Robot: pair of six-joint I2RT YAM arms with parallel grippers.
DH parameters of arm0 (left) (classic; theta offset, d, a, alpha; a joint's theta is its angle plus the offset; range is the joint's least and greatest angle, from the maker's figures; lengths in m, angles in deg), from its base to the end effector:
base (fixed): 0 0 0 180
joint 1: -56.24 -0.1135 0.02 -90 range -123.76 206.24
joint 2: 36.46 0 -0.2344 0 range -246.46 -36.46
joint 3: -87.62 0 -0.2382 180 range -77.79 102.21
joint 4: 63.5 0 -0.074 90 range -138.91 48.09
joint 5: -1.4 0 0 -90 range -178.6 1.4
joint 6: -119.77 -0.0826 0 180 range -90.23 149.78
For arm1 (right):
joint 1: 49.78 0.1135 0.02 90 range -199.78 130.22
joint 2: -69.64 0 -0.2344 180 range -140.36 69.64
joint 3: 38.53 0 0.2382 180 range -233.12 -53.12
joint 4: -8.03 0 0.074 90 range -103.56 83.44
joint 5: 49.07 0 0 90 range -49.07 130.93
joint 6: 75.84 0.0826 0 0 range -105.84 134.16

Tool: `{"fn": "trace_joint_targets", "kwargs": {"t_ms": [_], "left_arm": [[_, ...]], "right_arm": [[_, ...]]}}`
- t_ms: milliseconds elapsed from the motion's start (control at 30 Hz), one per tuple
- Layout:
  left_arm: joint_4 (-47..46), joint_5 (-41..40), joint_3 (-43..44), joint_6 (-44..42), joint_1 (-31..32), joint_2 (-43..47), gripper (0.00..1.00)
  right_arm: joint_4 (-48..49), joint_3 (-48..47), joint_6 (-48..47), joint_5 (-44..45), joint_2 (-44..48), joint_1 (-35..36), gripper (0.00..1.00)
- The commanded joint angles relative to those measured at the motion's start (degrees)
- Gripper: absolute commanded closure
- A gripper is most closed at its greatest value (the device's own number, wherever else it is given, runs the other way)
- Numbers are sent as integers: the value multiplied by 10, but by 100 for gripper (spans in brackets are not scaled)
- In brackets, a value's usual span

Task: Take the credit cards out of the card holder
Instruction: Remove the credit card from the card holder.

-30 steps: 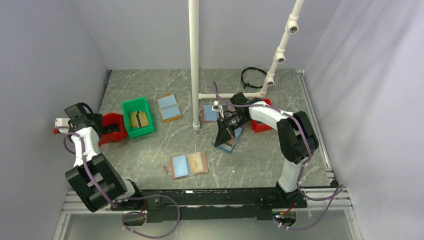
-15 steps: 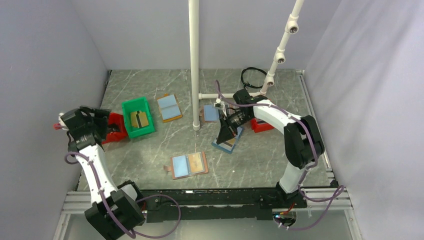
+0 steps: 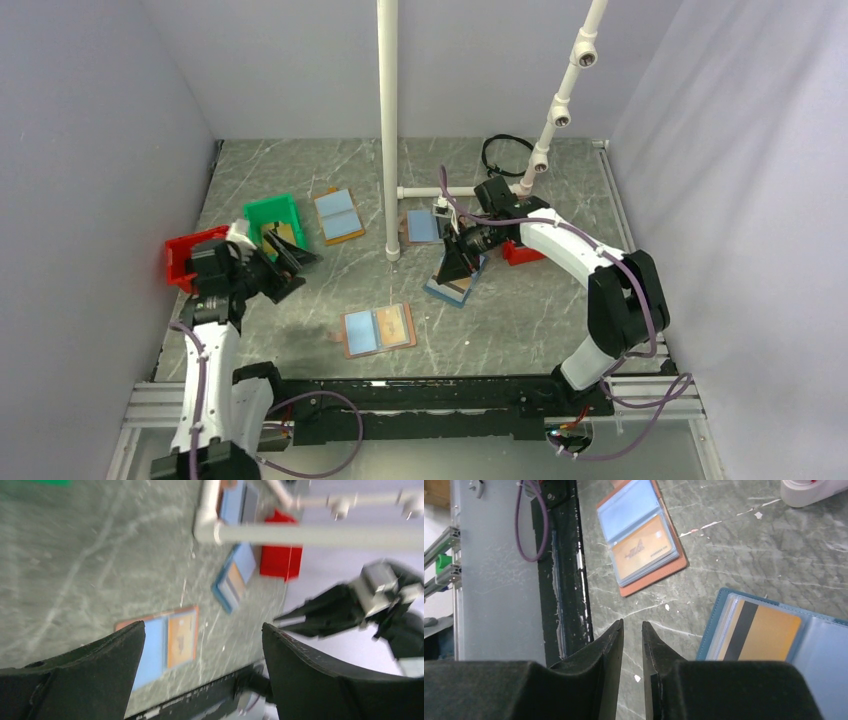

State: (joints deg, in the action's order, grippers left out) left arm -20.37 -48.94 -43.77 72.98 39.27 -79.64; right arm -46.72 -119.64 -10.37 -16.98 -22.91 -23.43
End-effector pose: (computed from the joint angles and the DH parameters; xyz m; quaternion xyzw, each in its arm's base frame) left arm 0.2020 0.0065 0.2123 -0.2940 0.8056 -0.3907 0.3346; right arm 0.2481 0.2010 0.1926 -0.4580 0.7303 0.4765 0.1730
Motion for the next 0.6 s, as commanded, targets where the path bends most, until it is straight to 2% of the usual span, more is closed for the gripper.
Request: {"fn": "trace_joint_targets", "kwargs": {"t_ms": [0, 233, 400, 567], "left_arm": [[18, -49, -18, -3, 126, 28, 8], [9, -204, -51, 51, 330, 33, 18], [3, -338, -42, 93, 496, -2, 17], [10, -482, -13, 147, 654, -80, 15]], "right_arm": [[32, 8, -1, 30, 41, 3, 77], [49, 39, -1, 37, 81, 4, 67], [44, 44, -1, 7, 71, 4, 61], [56, 55, 16, -22, 58, 4, 57]]}}
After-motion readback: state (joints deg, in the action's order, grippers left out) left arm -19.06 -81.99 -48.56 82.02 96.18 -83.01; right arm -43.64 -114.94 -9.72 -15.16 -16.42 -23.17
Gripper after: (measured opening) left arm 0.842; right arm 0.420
